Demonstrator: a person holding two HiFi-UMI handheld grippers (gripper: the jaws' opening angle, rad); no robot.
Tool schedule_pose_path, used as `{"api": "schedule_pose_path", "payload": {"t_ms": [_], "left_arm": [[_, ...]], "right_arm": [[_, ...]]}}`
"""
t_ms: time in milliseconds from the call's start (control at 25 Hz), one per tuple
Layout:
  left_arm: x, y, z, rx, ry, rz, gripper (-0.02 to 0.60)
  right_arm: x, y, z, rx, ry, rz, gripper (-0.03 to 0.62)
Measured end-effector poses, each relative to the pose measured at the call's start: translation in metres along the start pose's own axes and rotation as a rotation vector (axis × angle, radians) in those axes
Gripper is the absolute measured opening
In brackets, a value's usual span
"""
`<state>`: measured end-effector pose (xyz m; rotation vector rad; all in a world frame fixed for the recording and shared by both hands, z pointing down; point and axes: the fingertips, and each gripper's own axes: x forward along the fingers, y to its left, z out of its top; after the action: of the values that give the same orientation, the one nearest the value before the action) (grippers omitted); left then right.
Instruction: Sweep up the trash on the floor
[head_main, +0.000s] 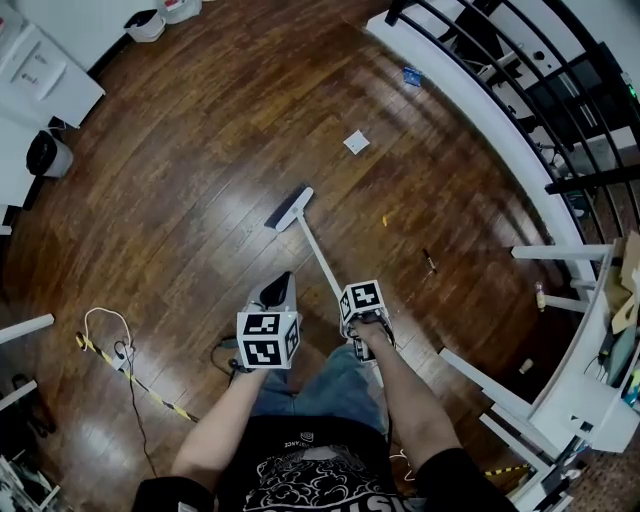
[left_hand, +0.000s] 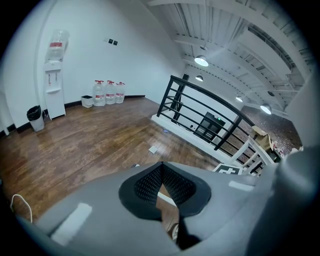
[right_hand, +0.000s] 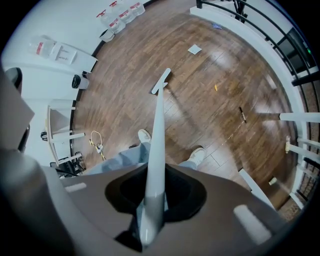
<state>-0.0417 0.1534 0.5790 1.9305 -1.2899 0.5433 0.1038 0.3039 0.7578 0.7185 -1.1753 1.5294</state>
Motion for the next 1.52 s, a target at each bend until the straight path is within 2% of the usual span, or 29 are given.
{"api": "schedule_pose_path", "payload": {"t_ms": [520,800,960,1200,1520], "left_arm": [[0.022,-0.117,-0.028,0.031,0.008,0.001,0.005],[0.031,-0.163,-0.035,0.046,0.005,-0.02,0.005],[0.03,-0.165,-0.038,0.049,0.008,-0.02,0.005],[0.027,-0.143,-0.029,0.045,0.01,-0.03,0.005],[0.021,-0.097,0.015,0.086,0.004,-0.133,0.005]], "right_arm": [[-0.017,-0.112,-0.065,0.045,0.01,0.043,0.066],[-0.021,-0.138,-0.085,0.069,0.01,0.072,0.066],[-0.024,-0.133,-0.085,0.066,0.005,0.087,0.064],[-0.031,-0.097,-0.081,0.081,-0.041,0.142,0.066],[-0.051,-0.014,-0.032,0.248,-0.155,0.243,0.066]]}}
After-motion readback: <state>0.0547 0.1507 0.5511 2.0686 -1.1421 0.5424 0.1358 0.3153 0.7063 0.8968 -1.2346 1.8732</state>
